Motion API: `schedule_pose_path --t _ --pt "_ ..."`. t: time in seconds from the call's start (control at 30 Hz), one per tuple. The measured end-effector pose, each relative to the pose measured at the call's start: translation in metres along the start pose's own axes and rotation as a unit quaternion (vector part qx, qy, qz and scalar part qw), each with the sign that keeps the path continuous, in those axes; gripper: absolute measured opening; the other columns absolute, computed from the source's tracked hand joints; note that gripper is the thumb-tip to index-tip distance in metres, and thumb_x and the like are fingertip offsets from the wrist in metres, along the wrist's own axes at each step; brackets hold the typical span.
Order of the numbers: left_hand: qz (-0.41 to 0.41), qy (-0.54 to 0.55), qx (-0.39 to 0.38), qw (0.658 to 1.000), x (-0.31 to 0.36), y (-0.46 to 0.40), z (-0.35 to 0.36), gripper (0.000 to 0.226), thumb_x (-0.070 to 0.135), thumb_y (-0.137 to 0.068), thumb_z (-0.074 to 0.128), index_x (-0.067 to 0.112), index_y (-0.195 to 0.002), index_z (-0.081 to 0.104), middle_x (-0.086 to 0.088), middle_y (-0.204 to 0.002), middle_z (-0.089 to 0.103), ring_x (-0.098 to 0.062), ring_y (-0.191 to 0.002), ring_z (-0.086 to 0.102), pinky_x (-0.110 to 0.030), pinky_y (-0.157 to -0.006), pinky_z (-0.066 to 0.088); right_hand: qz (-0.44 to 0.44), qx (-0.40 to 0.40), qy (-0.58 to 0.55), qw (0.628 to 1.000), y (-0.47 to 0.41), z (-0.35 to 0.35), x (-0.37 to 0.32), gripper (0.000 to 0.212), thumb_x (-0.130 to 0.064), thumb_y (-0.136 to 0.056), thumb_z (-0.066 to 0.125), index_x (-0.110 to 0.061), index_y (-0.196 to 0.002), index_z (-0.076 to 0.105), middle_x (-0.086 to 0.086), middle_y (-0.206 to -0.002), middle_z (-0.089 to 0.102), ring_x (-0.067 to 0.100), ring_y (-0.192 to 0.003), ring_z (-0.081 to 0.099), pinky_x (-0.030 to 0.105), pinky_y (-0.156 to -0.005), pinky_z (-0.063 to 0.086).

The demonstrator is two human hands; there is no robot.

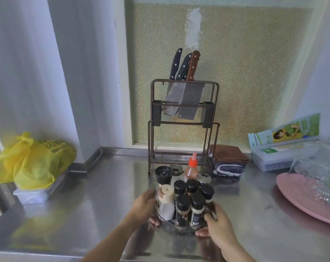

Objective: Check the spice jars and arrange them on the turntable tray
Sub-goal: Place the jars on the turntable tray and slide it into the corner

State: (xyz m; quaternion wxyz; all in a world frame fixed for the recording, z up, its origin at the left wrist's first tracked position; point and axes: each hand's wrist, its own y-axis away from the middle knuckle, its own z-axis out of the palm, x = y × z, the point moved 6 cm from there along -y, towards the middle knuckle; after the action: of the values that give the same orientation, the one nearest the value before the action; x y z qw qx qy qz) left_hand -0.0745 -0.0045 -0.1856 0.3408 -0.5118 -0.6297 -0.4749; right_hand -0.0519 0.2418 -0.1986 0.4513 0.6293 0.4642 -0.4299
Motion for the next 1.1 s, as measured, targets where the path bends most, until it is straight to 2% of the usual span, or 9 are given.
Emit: schedule_pose_path --t 0.13,0.27,0.37,0.47,0.57,0.67,0.83,0.93,1.1 --pt "0.031 -0.008 0.010 0.999 0.001 0.000 -0.008 0.045 0.005 -0.099 0.031 0.019 -0.133 0.056 -0.021 -0.085 0.078 -0.038 -0.061 0.076 -0.045 -0.059 0.065 -0.021 0.004 0.014 1.000 -0.001 -0.001 -0.016 0.043 0.002 -0.103 0.046 -0.018 -0.141 0.049 -0.002 -0.091 0.072 0.040 -0.056 0.074 0.046 -0.063 0.064" --pt "0.058 -0.004 0.057 0.997 0.008 0.011 -0.044 0.041 0.005 -0.099 0.035 0.018 -0.126 0.063 -0.012 -0.106 0.076 -0.037 -0.057 0.075 -0.039 -0.059 0.063 -0.042 -0.040 0.022 0.998 -0.004 0.022 -0.040 0.046 0.001 -0.104 0.046 -0.023 -0.144 0.044 0.017 -0.085 0.078 0.038 -0.060 0.076 0.041 -0.061 0.063" --pt "0.060 -0.031 0.093 0.993 0.009 0.016 -0.087 0.039 0.008 -0.098 0.038 0.020 -0.123 0.065 -0.008 -0.118 0.071 -0.034 -0.056 0.075 -0.040 -0.069 0.064 -0.055 -0.076 0.023 0.995 -0.008 0.057 -0.060 0.043 -0.001 -0.105 0.044 -0.026 -0.140 0.043 0.016 -0.074 0.079 0.036 -0.062 0.077 0.042 -0.065 0.064" --pt "0.057 -0.042 0.131 0.989 0.006 0.020 -0.133 0.038 0.008 -0.097 0.040 0.023 -0.113 0.071 -0.003 -0.107 0.075 -0.034 -0.056 0.075 -0.045 -0.074 0.063 -0.063 -0.120 0.017 0.991 -0.013 0.105 -0.081 0.040 -0.001 -0.106 0.043 -0.026 -0.138 0.043 0.016 -0.075 0.079 0.037 -0.065 0.077 0.039 -0.064 0.064" --pt "0.038 -0.036 0.165 0.985 -0.004 0.014 -0.177 0.039 0.006 -0.096 0.039 0.021 -0.101 0.075 -0.008 -0.090 0.077 -0.037 -0.055 0.074 -0.041 -0.063 0.063 -0.061 -0.158 0.014 0.985 -0.020 0.156 -0.097 0.031 -0.002 -0.107 0.041 -0.027 -0.124 0.046 0.013 -0.084 0.079 0.033 -0.063 0.077 0.039 -0.065 0.065" --pt "0.010 -0.030 0.185 0.982 -0.017 -0.007 -0.214 0.042 0.005 -0.098 0.036 0.019 -0.106 0.075 -0.014 -0.090 0.076 -0.036 -0.055 0.074 -0.034 -0.055 0.059 -0.057 -0.180 0.023 0.982 -0.041 0.204 -0.105 0.026 -0.002 -0.106 0.039 -0.022 -0.118 0.050 0.014 -0.083 0.078 0.033 -0.061 0.076 0.046 -0.070 0.065" --pt "-0.010 -0.039 0.181 0.983 -0.023 -0.059 -0.251 0.047 -0.003 -0.094 0.032 0.016 -0.112 0.072 -0.005 -0.066 0.075 -0.032 -0.051 0.070 -0.035 -0.056 0.061 -0.058 -0.177 0.047 0.981 -0.086 0.258 -0.115 0.026 -0.004 -0.105 0.039 -0.025 -0.117 0.049 0.009 -0.087 0.076 0.035 -0.064 0.077 0.048 -0.074 0.065" --pt "-0.016 -0.028 0.167 0.985 -0.026 -0.092 -0.266 0.047 -0.005 -0.094 0.030 0.009 -0.123 0.064 -0.009 -0.073 0.074 -0.029 -0.048 0.068 -0.036 -0.053 0.059 -0.056 -0.162 0.054 0.984 -0.111 0.278 -0.119 0.023 -0.003 -0.104 0.041 -0.022 -0.116 0.049 0.001 -0.080 0.070 0.036 -0.064 0.077 0.047 -0.072 0.065" --pt "-0.016 -0.020 0.159 0.987 -0.033 -0.137 -0.280 0.048 -0.006 -0.092 0.029 0.006 -0.119 0.066 -0.016 -0.075 0.078 -0.027 -0.042 0.063 -0.037 -0.050 0.060 -0.063 -0.145 0.070 0.985 -0.150 0.302 -0.121 0.020 -0.004 -0.103 0.042 -0.018 -0.116 0.050 -0.003 -0.081 0.066 0.036 -0.060 0.076 0.051 -0.074 0.064"
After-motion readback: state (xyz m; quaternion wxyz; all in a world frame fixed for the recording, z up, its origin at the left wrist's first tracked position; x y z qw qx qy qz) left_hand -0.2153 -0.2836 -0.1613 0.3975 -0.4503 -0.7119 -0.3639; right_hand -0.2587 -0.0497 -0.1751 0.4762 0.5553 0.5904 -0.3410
